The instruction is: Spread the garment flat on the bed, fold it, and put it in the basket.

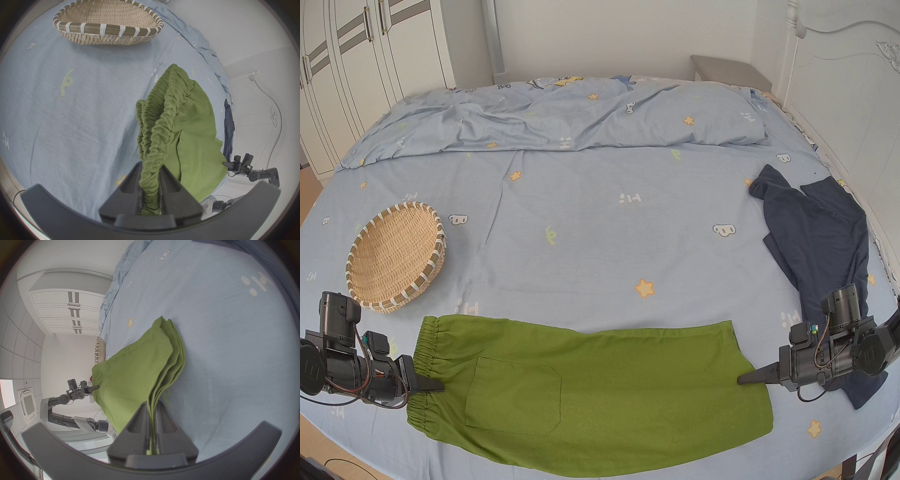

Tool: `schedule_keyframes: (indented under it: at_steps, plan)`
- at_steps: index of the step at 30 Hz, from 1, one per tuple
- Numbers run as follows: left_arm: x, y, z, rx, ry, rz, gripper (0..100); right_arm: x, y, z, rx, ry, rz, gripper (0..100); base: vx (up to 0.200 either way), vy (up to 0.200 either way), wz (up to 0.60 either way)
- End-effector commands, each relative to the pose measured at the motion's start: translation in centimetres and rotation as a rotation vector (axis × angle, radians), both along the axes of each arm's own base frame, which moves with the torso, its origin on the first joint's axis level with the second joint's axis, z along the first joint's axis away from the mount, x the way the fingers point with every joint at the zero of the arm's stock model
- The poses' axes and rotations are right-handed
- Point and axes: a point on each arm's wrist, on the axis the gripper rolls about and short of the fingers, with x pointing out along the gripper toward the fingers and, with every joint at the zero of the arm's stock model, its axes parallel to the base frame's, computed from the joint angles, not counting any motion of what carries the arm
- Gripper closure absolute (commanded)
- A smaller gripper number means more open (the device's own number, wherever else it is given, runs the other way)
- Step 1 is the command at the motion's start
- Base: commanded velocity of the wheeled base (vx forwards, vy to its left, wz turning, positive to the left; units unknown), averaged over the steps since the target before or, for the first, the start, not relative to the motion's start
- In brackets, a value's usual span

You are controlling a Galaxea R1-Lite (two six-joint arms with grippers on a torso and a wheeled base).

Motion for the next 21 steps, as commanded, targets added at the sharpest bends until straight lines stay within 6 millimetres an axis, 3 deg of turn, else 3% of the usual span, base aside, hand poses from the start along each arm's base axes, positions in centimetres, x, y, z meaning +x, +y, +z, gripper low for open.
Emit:
schedule_keyframes:
  at_steps: [1, 4, 5, 18, 21]
  plan:
    - [0.0, 0.1, -0.2, 0.001, 0.009, 0.006, 100, 0.7, 0.1, -0.8, -0.004, 0.025, 0.001, 100, 0.000, 0.000, 0.00]
    - [-0.1, 0.0, -0.3, 0.000, 0.013, 0.002, 100, 1.0, 0.3, -1.0, -0.006, 0.025, 0.009, 100, 0.000, 0.000, 0.00]
    - [-0.1, 0.0, -0.3, -0.001, 0.013, -0.001, 100, 1.0, 0.3, -1.1, -0.007, 0.027, 0.010, 0, 0.000, 0.000, 0.00]
    - [0.0, 0.1, 0.1, 0.005, -0.005, 0.010, 100, 3.9, 0.3, -0.5, 0.021, -0.130, -0.026, 0, 0.000, 0.000, 0.00]
    - [0.1, 0.7, 1.5, 0.014, -0.068, 0.044, 100, 4.2, -0.2, 0.1, 0.019, -0.152, -0.068, 0, 0.000, 0.000, 0.00]
